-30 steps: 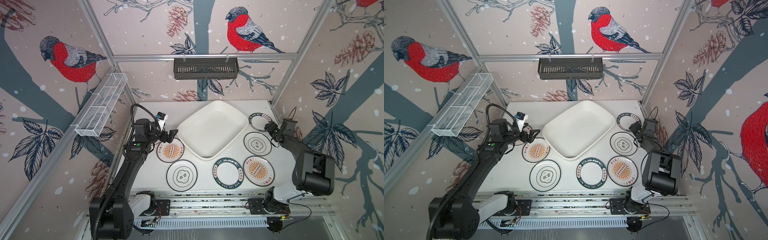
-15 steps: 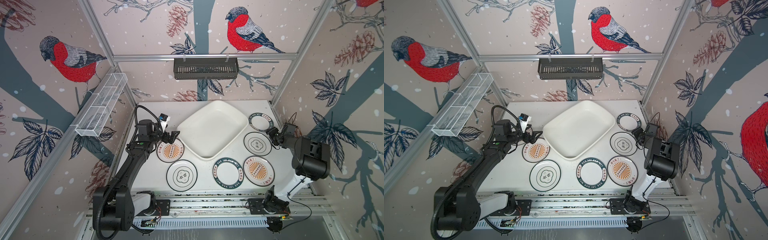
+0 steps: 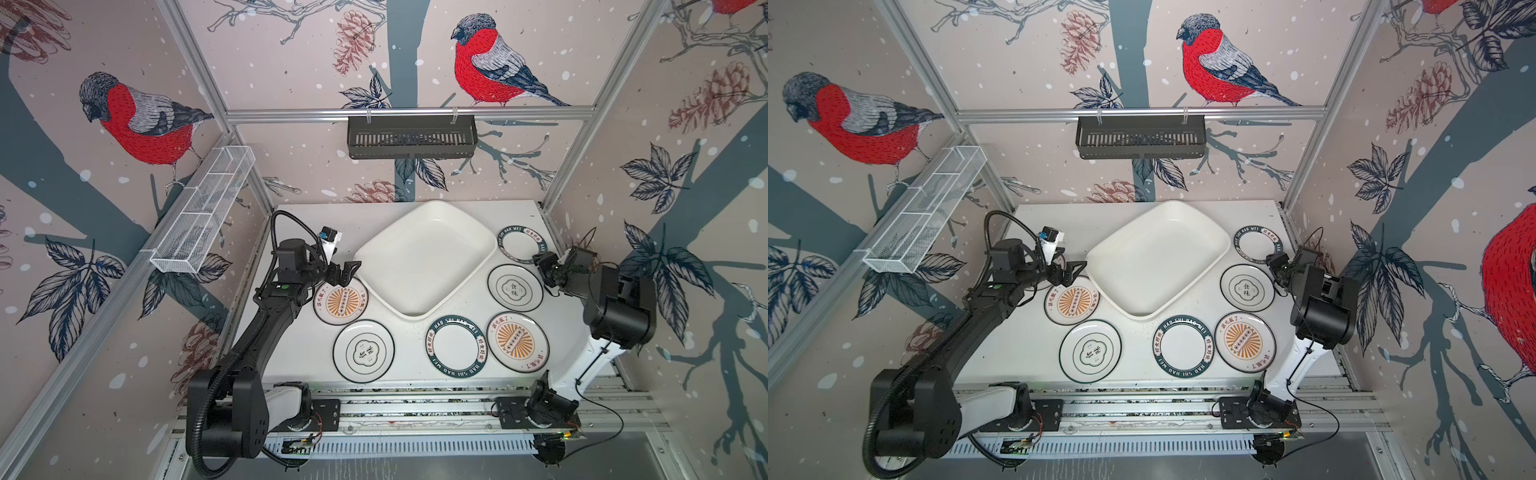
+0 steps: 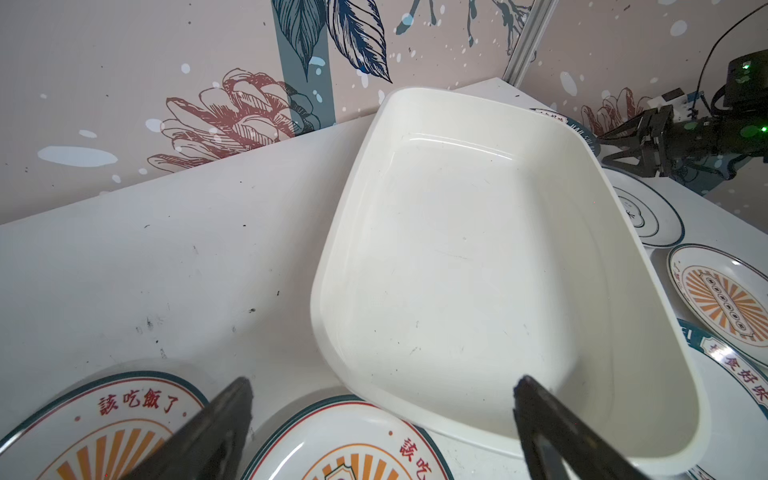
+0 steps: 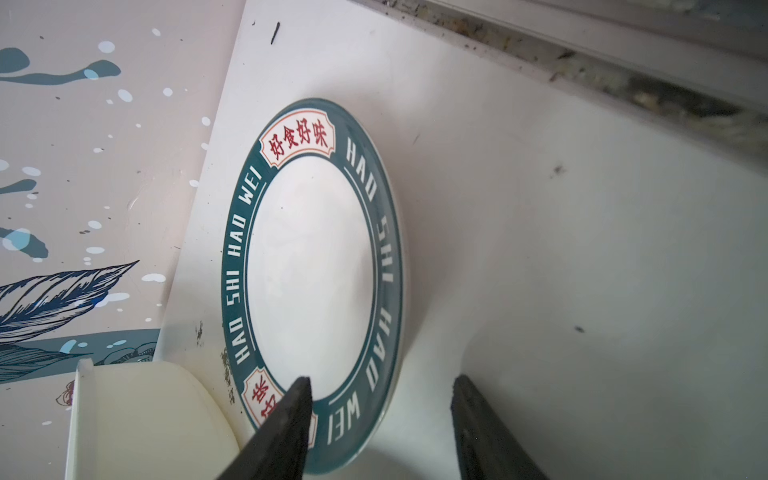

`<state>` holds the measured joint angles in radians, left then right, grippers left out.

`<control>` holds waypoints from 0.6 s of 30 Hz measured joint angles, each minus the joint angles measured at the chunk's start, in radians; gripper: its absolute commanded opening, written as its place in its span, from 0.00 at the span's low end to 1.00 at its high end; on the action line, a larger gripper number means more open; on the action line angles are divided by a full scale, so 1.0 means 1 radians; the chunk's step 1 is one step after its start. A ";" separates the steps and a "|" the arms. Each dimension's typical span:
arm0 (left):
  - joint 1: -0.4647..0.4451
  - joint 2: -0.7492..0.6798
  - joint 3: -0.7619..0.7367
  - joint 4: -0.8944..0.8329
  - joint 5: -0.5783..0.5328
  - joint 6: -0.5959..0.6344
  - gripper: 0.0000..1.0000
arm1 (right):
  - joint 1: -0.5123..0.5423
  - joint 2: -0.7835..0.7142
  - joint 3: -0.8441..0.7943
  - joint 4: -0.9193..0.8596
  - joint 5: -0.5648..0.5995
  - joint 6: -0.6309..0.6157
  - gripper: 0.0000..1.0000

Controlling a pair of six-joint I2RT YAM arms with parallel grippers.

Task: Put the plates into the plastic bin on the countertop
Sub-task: 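Lower the right gripper onto the far 'HAO SHI HAO WEI' plate rim and grasp it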

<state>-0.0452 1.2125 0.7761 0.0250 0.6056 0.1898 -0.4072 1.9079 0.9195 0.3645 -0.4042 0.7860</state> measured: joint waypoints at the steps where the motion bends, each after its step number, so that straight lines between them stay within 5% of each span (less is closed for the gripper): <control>1: 0.000 0.000 -0.002 0.000 0.000 0.000 0.97 | -0.002 0.009 0.006 0.005 -0.009 0.004 0.51; 18: -0.006 0.006 -0.005 0.023 0.021 -0.003 0.97 | -0.006 0.100 0.063 0.059 -0.056 0.052 0.26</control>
<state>-0.0509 1.2186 0.7708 0.0483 0.6262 0.1864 -0.4137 2.0075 0.9829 0.4232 -0.4599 0.8379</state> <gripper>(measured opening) 0.974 0.257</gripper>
